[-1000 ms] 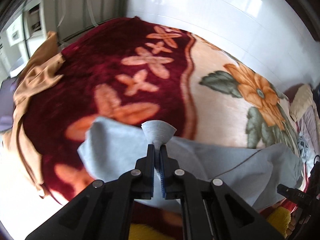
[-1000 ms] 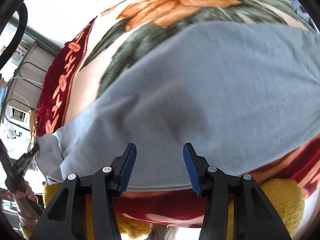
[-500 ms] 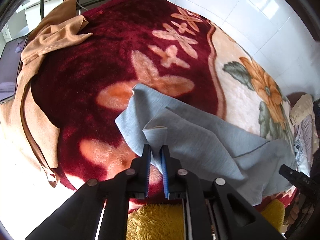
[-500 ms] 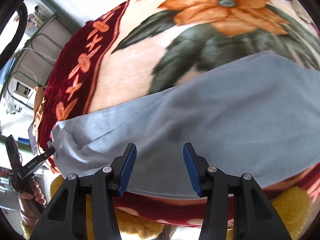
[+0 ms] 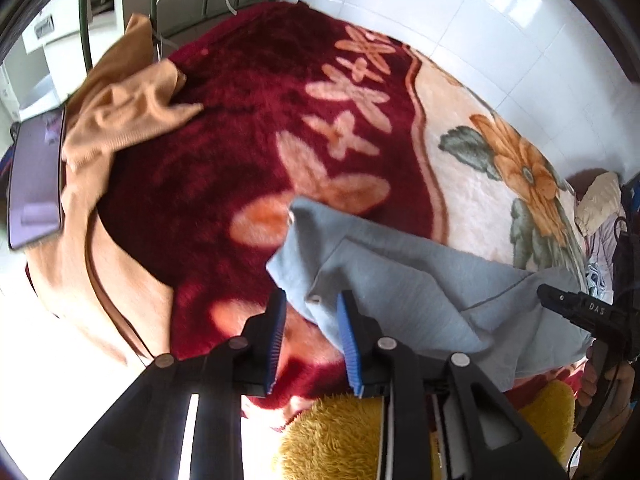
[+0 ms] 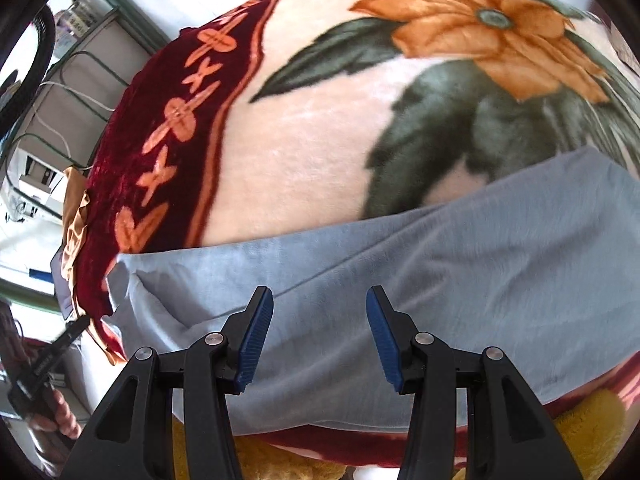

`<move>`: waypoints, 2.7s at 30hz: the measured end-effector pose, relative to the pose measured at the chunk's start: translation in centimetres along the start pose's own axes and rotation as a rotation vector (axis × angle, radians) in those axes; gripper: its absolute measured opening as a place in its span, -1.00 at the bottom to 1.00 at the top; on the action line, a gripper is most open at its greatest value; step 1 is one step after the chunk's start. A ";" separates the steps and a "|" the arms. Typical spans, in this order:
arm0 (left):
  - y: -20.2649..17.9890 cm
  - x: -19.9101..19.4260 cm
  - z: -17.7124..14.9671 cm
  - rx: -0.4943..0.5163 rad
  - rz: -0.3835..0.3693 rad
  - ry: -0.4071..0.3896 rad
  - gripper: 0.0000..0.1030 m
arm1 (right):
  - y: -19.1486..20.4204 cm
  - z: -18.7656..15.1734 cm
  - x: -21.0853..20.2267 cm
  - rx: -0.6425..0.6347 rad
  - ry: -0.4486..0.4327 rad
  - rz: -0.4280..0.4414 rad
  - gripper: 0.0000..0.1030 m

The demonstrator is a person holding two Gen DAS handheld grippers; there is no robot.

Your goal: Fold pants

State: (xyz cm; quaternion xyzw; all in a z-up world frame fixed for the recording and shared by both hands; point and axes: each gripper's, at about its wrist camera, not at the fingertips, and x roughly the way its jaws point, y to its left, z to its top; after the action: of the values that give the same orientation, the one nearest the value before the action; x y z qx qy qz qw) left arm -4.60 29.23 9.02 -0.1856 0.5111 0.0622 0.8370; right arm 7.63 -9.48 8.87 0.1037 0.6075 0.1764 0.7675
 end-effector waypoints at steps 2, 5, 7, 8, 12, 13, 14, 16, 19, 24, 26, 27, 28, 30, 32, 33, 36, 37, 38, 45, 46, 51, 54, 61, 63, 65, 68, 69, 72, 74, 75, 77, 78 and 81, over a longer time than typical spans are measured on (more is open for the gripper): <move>-0.3 -0.2 0.9 0.022 -0.059 0.010 -0.47 | 0.4 0.1 0.4 -0.010 0.018 0.009 -0.02; -1.3 0.6 2.3 0.053 -0.137 0.035 -0.47 | 0.6 0.3 1.4 0.000 0.049 0.006 -0.02; -1.9 1.5 3.1 0.061 -0.144 0.045 -0.45 | 0.5 0.3 1.8 0.013 0.064 -0.003 -0.02; -2.3 2.4 3.6 0.066 -0.140 0.062 -0.45 | 0.5 0.3 2.0 0.022 0.074 0.001 -0.02; -2.9 4.8 4.3 0.086 -0.136 0.109 -0.32 | 0.4 0.5 2.6 0.043 0.100 0.001 -0.02; -2.9 5.2 4.4 0.084 -0.136 0.122 -0.20 | 0.4 0.5 2.7 0.044 0.104 -0.002 -0.02; -2.8 5.7 4.3 0.074 -0.139 0.142 -0.14 | 0.3 0.5 2.8 0.046 0.109 -0.012 -0.02; -2.7 6.2 4.1 0.068 -0.135 0.161 0.07 | 0.3 0.4 3.1 0.043 0.110 -0.040 -0.02; -2.7 6.9 3.6 0.094 -0.106 0.167 0.14 | 0.1 0.3 3.3 0.042 0.110 -0.049 -0.02; -2.3 8.7 2.6 0.107 -0.106 0.213 0.14 | -0.1 -0.1 3.6 0.021 0.106 -0.072 -0.02; -2.4 9.2 2.4 0.123 -0.092 0.213 0.14 | -0.3 -0.1 3.7 0.022 0.106 -0.067 -0.02; -2.5 9.3 2.3 0.128 -0.089 0.208 0.15 | -0.4 -0.2 3.8 0.027 0.108 -0.063 -0.02; -2.6 9.3 2.2 0.136 -0.088 0.204 0.20 | -0.5 -0.2 3.9 0.032 0.108 -0.058 -0.02; -2.8 9.4 2.0 0.149 -0.096 0.194 0.32 | -0.9 -0.2 4.0 0.044 0.112 -0.046 -0.02; -2.9 9.6 1.7 0.144 -0.095 0.181 0.33 | -1.2 -0.2 4.2 0.051 0.118 -0.042 -0.03; -3.0 9.7 1.6 0.141 -0.093 0.176 0.31 | -1.2 -0.3 4.2 0.050 0.118 -0.041 -0.03; -3.0 9.4 1.1 0.151 -0.069 0.154 -0.36 | -1.2 -0.4 4.3 0.039 0.119 -0.044 -0.03; -2.9 9.2 0.9 0.150 -0.072 0.156 -0.67 | -1.2 -0.3 4.2 0.039 0.120 -0.043 -0.03; -2.7 9.0 0.9 0.137 -0.086 0.155 -0.71 | -1.4 -0.3 4.2 0.044 0.121 -0.039 -0.02; -1.3 6.4 0.3 0.054 -0.154 0.100 -0.88 | -2.3 0.7 4.5 0.178 0.148 0.009 -0.02; -1.2 6.2 0.2 0.051 -0.159 0.098 -0.89 | -2.4 0.9 4.8 0.207 0.154 0.004 -0.02; -1.7 5.3 -0.2 0.059 -0.171 0.078 -0.89 | -1.8 1.6 6.1 0.259 0.178 -0.054 0.02; -1.9 4.5 -0.2 0.066 -0.184 0.068 -0.89 | -1.4 1.5 6.2 0.239 0.168 -0.101 -0.18; -1.7 2.5 -0.4 0.071 -0.178 0.029 -0.89 | -1.9 0.8 3.9 0.211 0.101 -0.098 -0.90; -1.6 2.0 -0.3 0.066 -0.174 0.013 -0.89 | -1.4 0.9 2.7 0.186 0.066 -0.075 -0.90; -1.7 1.4 0.1 0.079 -0.137 -0.025 -0.90 | -1.1 1.3 1.5 0.173 0.014 -0.038 -0.90; -1.5 1.2 1.4 0.088 -0.094 -0.051 -0.90 | -0.3 2.3 1.0 0.142 -0.030 -0.043 -0.90; -1.3 1.4 1.8 0.081 -0.097 -0.047 -0.90 | 0.0 2.7 1.4 0.132 -0.028 -0.053 -0.90; -1.0 2.8 3.3 0.088 -0.062 -0.032 -0.90 | 0.1 3.3 3.1 0.122 -0.012 -0.069 -0.89; -1.1 4.5 4.0 0.105 -0.031 -0.005 -0.90 | -0.1 3.4 4.5 0.110 0.003 -0.088 -0.89; -1.1 5.3 4.2 0.105 -0.019 0.011 -0.90 | -0.2 3.4 5.0 0.109 0.005 -0.089 -0.88; -1.1 6.6 4.4 0.115 0.006 0.029 -0.89 | -0.4 3.3 5.8 0.093 0.008 -0.096 -0.86; -1.1 7.1 4.4 0.119 0.025 0.034 -0.86 | -0.3 3.3 5.9 0.080 0.005 -0.096 -0.84; -0.7 8.1 4.5 0.127 0.084 0.027 -0.82 | -0.2 3.4 5.6 0.060 0.002 -0.078 -0.70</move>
State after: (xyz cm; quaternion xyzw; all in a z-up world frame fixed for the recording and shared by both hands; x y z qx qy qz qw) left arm 3.15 29.60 3.95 -0.1113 0.5327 0.0621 0.8366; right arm 12.11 -7.20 4.57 0.1025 0.6169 0.1281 0.7698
